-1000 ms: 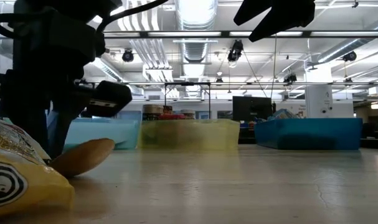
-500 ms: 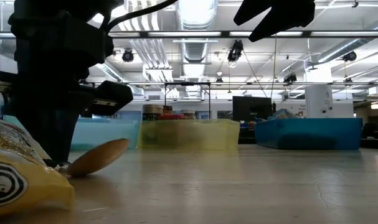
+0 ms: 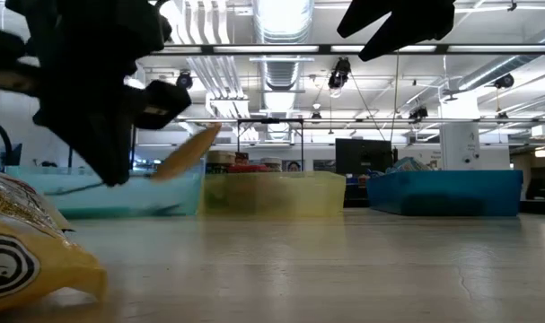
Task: Pick & Place Food Item
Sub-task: Put the gold spoon into the green bin, then put the yellow noodle pack into the blue bin
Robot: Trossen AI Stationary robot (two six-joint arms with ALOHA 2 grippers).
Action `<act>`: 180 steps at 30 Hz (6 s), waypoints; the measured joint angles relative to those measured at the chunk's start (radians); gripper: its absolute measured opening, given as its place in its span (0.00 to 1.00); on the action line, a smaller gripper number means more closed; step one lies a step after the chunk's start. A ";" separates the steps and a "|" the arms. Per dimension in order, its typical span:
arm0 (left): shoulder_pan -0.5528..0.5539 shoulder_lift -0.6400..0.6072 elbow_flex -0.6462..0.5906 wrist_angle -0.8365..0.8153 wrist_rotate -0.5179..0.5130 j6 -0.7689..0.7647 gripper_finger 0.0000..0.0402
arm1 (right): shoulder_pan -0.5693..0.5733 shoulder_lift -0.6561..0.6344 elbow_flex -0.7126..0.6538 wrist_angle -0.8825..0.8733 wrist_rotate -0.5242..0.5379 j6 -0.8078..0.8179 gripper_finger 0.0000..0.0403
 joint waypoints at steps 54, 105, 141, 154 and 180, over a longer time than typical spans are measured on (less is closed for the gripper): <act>0.802 -0.249 -0.092 -0.545 -0.174 -0.310 0.00 | 0.001 0.000 -0.013 0.026 -0.050 0.050 0.90; 0.775 -0.128 -0.147 -0.413 -0.080 -0.361 0.00 | 0.001 0.000 -0.017 0.026 -0.051 0.051 0.90; 0.774 -0.274 -0.063 -0.596 -0.061 -0.394 0.47 | 0.001 0.000 -0.017 0.027 -0.052 0.053 0.90; 0.443 -0.540 -0.064 -0.513 0.051 -0.607 0.47 | -0.012 0.007 -0.021 0.070 -0.151 0.233 0.90; -0.223 -0.482 -0.126 -0.132 -0.321 -0.757 0.47 | -0.071 0.347 0.272 0.287 -0.459 0.055 0.90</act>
